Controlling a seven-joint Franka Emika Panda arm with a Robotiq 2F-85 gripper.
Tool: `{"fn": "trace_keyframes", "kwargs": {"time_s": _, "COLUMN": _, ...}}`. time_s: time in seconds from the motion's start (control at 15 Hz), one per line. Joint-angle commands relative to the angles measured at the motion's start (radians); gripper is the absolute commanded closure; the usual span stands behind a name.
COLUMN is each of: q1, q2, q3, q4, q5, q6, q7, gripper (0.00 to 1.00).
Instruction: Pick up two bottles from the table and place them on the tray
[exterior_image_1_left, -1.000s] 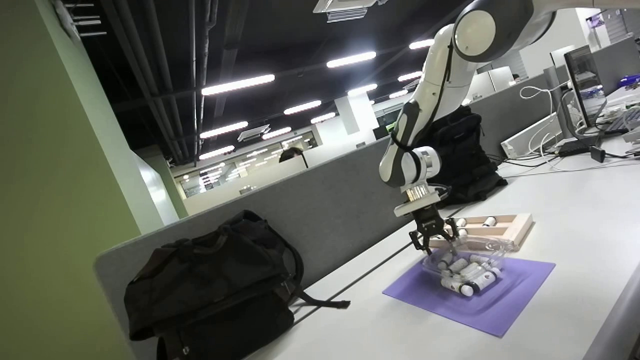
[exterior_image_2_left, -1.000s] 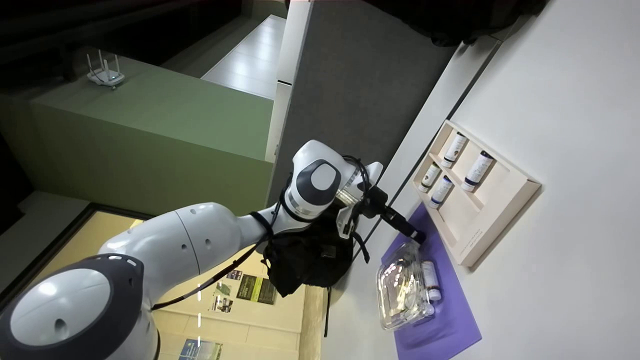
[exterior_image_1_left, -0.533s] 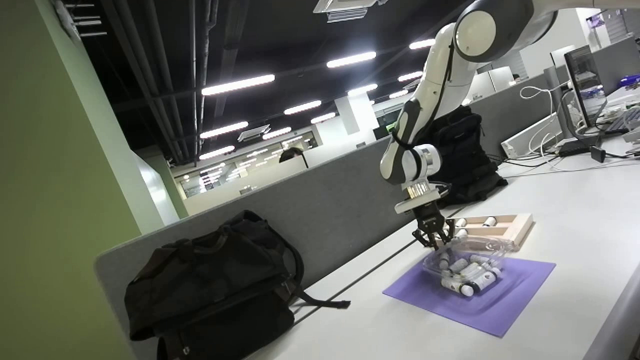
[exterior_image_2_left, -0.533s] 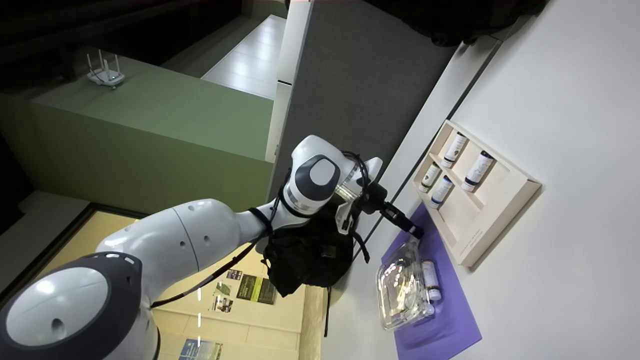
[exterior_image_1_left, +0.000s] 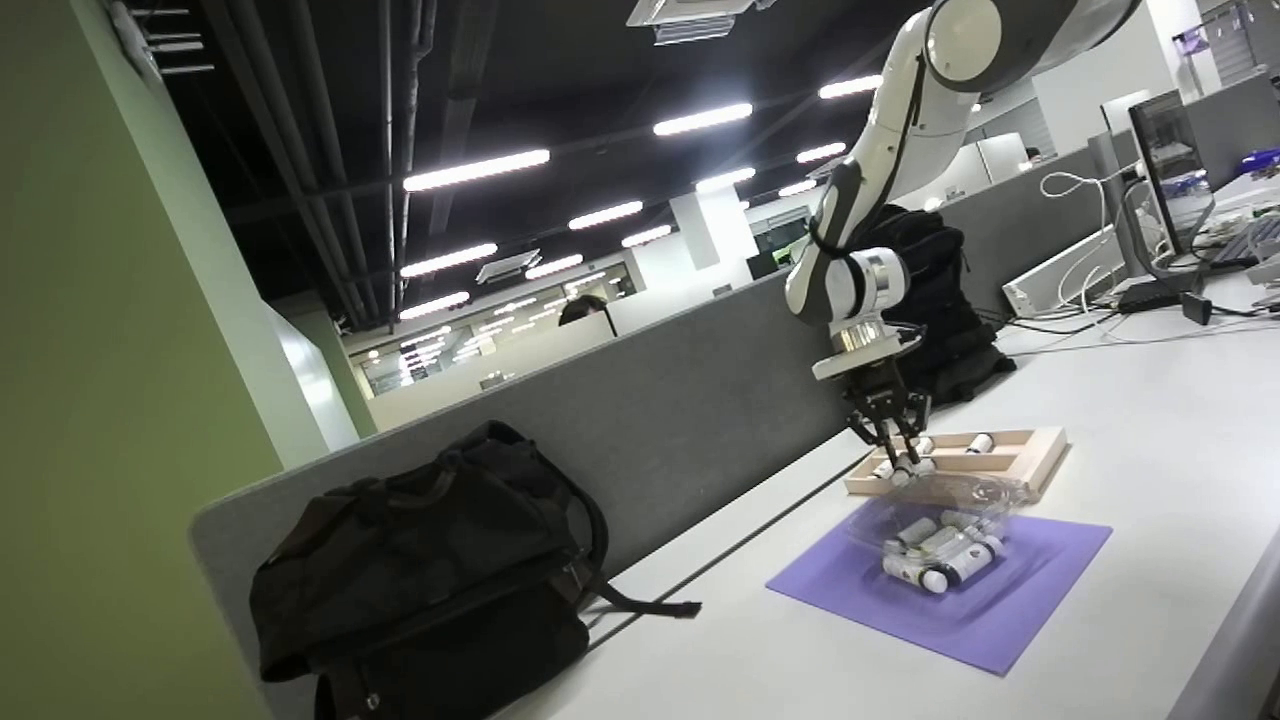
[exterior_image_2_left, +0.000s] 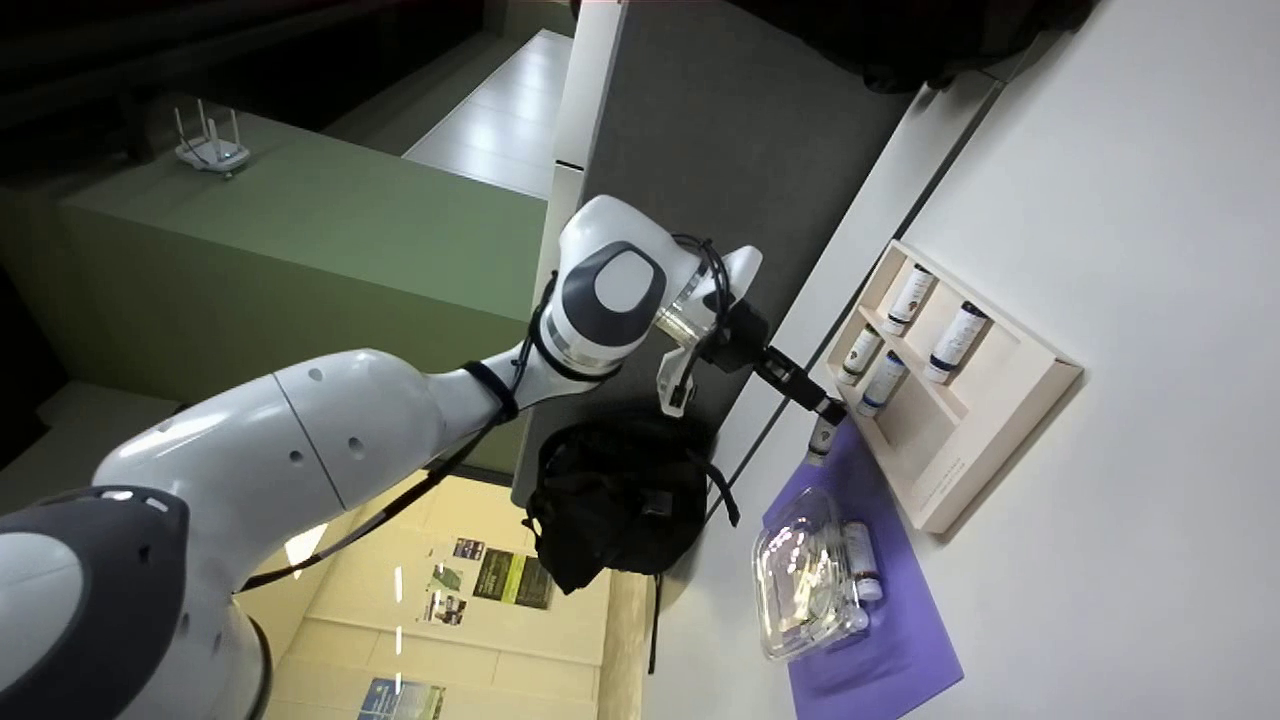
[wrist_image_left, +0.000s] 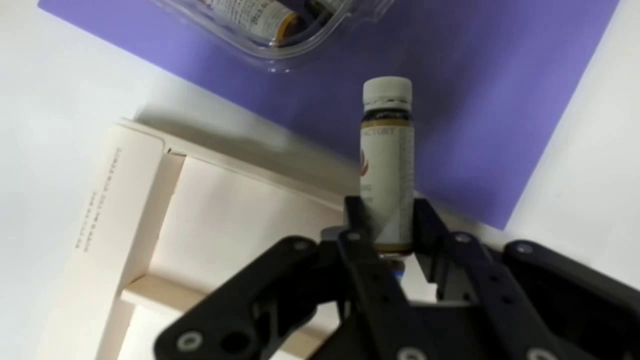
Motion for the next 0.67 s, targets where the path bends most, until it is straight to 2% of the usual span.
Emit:
{"fn": "trace_keyframes", "kwargs": {"time_s": 0.0, "q1": -0.053, "q2": -0.076, "q3": -0.009, "q4": -0.077, "q5": 0.042, "q6": -0.021, "q7": -0.045, "gripper": 0.88}}
{"fn": "trace_keyframes", "kwargs": {"time_s": 0.33, "q1": -0.093, "q2": -0.060, "q3": -0.032, "q4": -0.097, "q5": 0.067, "q6": -0.015, "q7": -0.053, "gripper": 0.88}}
{"fn": "trace_keyframes", "kwargs": {"time_s": 0.6, "q1": -0.107, "q2": -0.041, "q3": -0.030, "q4": -0.117, "q5": 0.129, "q6": 0.001, "q7": -0.032, "gripper": 0.88}}
